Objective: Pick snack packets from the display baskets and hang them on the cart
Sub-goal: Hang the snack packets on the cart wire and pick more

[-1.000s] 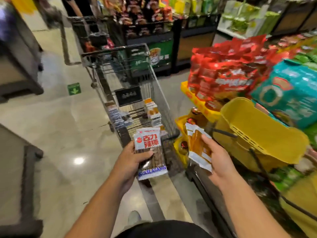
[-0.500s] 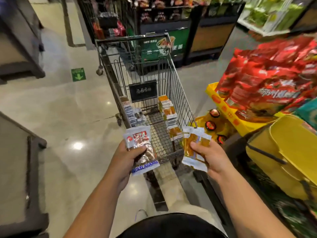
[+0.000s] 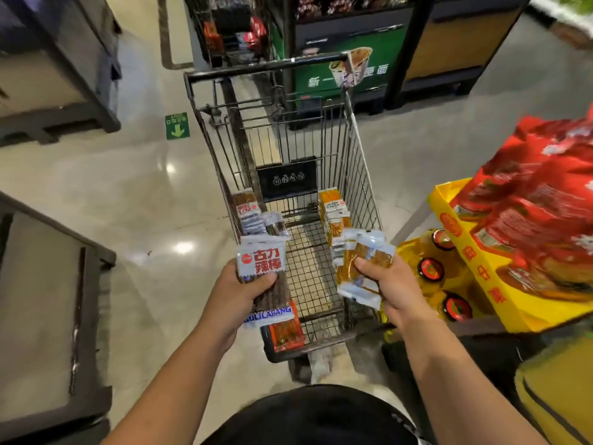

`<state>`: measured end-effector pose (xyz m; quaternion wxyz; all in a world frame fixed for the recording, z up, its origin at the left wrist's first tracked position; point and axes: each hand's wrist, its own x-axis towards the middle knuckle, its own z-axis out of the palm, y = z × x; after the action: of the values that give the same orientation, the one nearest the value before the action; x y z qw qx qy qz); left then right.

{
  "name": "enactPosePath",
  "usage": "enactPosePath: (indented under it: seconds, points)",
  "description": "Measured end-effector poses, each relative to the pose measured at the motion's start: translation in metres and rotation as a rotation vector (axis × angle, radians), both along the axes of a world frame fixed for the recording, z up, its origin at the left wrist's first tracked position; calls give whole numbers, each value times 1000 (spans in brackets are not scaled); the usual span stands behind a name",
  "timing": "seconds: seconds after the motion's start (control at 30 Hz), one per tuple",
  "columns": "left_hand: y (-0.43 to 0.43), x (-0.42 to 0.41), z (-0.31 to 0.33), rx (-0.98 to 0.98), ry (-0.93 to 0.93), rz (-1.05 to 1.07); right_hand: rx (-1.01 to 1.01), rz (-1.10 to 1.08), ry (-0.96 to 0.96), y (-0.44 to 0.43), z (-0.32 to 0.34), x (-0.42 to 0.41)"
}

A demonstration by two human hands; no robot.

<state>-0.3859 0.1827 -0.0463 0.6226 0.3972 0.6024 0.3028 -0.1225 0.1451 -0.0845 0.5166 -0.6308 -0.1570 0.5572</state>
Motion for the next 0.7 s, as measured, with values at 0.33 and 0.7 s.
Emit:
enactPosePath:
  seconds: [0.33, 0.7]
  points:
    - [63, 42, -65, -8, 230, 189, -403, 83, -123, 87, -101, 70]
    - [122, 34, -137, 315, 867, -273, -708, 529, -720, 116, -184, 50]
